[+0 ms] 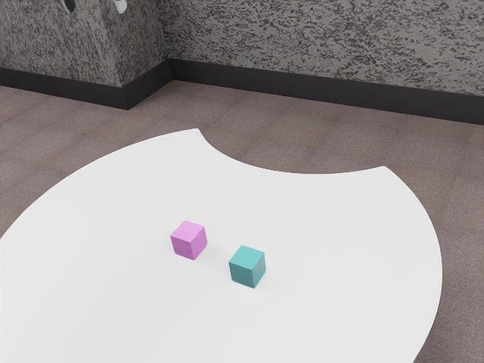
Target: Pick up the blue block with one arm, and put the blue block on the pink block with one arm
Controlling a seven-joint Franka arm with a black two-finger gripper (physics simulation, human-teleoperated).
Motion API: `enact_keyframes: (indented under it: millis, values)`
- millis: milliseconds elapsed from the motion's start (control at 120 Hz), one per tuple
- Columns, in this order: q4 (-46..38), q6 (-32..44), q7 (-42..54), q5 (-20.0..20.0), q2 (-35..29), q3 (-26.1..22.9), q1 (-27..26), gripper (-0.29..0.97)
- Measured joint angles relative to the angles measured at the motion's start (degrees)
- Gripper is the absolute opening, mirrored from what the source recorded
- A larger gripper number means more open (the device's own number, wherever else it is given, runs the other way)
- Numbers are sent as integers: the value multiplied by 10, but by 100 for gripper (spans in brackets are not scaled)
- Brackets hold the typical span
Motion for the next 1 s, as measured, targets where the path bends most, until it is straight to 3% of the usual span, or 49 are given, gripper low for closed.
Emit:
enact_keyframes:
  millis: [258,367,500,575,650,783,883,1000]
  values:
    - [-32,-10,2,2,7,19,-36,68]
    - [-49,-17,3,3,13,13,-4,68]
    - [-135,-5,2,1,16,-5,43,68]
    - [-262,25,1,1,-47,-8,68,68]
    - [-412,80,-1,-3,-136,7,31,68]
    - [-641,144,-11,-38,-280,20,17,68]
    - [-679,190,-15,-93,-261,-18,4,68]
    - [-639,247,-48,-120,-166,-75,2,68]
